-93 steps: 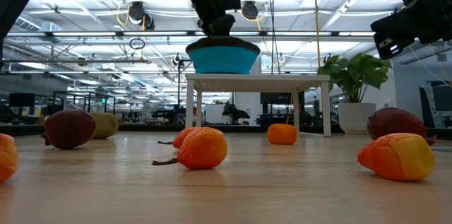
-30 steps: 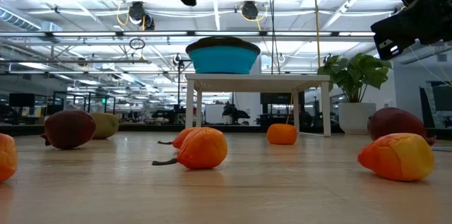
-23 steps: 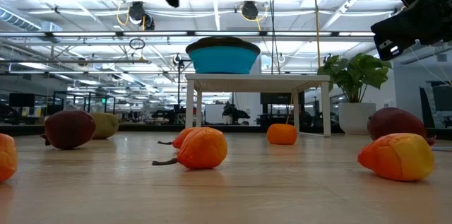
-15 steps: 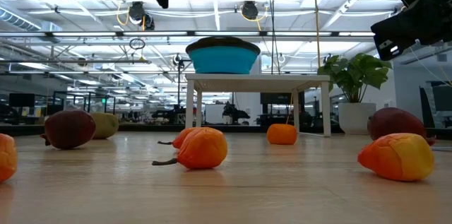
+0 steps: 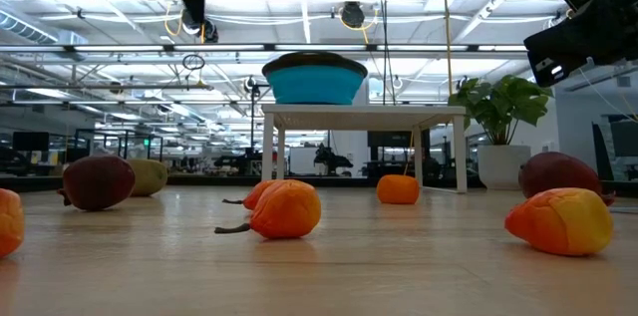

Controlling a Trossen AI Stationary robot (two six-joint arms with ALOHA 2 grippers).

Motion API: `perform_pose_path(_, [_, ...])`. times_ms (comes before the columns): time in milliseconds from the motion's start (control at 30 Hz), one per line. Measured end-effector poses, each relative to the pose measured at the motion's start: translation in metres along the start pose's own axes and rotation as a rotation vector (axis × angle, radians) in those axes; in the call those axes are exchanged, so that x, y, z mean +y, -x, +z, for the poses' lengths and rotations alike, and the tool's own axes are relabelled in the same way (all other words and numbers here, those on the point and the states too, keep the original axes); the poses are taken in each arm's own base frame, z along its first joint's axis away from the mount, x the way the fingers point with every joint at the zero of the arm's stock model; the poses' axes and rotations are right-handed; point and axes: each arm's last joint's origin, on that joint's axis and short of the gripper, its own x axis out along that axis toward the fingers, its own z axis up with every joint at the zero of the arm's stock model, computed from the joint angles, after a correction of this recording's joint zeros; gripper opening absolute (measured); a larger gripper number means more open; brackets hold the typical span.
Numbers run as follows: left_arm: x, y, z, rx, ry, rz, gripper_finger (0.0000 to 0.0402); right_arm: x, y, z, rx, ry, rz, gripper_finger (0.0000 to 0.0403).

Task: Pick & Place Fruit
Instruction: Put the kiwi into the blue strainer bowl on the shelf

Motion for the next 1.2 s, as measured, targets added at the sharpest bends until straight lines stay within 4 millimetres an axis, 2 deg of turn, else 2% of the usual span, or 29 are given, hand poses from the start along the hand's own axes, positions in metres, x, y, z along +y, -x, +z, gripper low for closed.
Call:
perform_pose_path(233, [-0.016, -0.033, -0.014, 0.094, -0.02, 0.011, 0.0004, 0.0, 0.0, 0.0, 0.0, 0.0, 0.0, 0.0])
perform_pose_path(467, [-0.022, -0.059, -0.036, 0.056, -0.056, -0.027, 0.0003, 0.0, 0.0, 0.0, -0.001, 0.0, 0.0, 0.0])
perform_pose_path(767, [0.0, -0.078, -0.079, -0.027, -0.019, -0.081, 0.0006, 0.0, 0.0, 0.0, -0.001, 0.0, 0.0, 0.0])
perform_pose_path(933, [0.014, -0.091, -0.1, -0.06, -0.07, -0.092, 0.0002, 0.0, 0.0, 0.0, -0.001, 0.0, 0.0, 0.0])
perform_pose_path(1200, [0.032, -0.115, -0.118, -0.093, -0.182, -0.089, 0.0002, 0.0, 0.0, 0.0, -0.001, 0.003, 0.0, 0.0])
